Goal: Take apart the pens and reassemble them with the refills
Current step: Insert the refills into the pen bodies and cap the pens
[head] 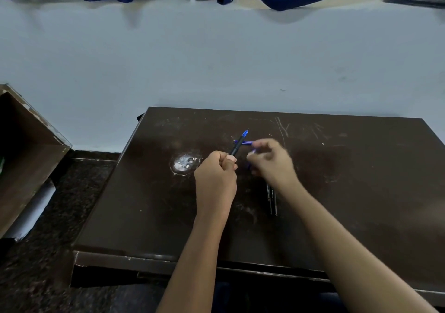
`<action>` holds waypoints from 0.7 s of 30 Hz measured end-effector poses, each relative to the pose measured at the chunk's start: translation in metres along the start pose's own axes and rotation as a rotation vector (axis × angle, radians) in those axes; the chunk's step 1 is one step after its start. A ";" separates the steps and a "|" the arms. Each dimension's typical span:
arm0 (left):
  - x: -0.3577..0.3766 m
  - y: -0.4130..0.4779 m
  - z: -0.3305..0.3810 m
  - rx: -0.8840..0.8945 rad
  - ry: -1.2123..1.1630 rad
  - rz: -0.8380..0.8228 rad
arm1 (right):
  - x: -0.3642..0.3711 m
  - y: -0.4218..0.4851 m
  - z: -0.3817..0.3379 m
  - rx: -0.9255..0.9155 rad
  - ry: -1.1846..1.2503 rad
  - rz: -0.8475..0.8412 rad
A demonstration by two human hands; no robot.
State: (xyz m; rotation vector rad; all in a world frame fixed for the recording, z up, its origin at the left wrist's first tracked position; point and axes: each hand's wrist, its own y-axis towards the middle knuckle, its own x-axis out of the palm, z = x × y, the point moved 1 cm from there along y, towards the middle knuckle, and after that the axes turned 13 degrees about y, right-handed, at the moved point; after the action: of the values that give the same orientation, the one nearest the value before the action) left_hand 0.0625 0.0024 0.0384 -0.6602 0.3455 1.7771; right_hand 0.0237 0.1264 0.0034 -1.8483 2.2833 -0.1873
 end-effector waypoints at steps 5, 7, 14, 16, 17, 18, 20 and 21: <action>0.002 -0.001 0.001 0.021 0.022 -0.018 | -0.027 0.010 -0.025 -0.025 0.596 0.149; 0.004 -0.002 0.002 0.022 0.031 -0.028 | -0.033 0.011 -0.027 -0.040 0.643 0.171; 0.010 -0.005 0.005 0.043 0.026 -0.055 | -0.032 0.006 -0.034 -0.060 0.630 0.130; 0.011 -0.007 0.006 0.055 0.030 -0.056 | -0.025 -0.001 -0.036 -0.079 0.553 0.062; 0.012 -0.007 0.007 0.055 0.029 -0.052 | -0.020 -0.005 -0.036 -0.086 0.506 0.029; 0.012 -0.007 0.008 0.053 0.024 -0.041 | -0.015 -0.009 -0.036 -0.091 0.468 0.003; 0.011 -0.007 0.007 0.048 0.028 -0.008 | -0.007 -0.015 -0.034 -0.107 0.429 -0.017; 0.011 -0.006 0.005 0.045 0.038 0.005 | -0.005 -0.017 -0.033 -0.119 0.417 -0.012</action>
State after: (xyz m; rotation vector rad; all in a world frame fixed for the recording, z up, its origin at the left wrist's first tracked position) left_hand 0.0652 0.0157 0.0370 -0.6622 0.4113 1.7585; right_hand 0.0329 0.1270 0.0393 -2.0408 2.6019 -0.4905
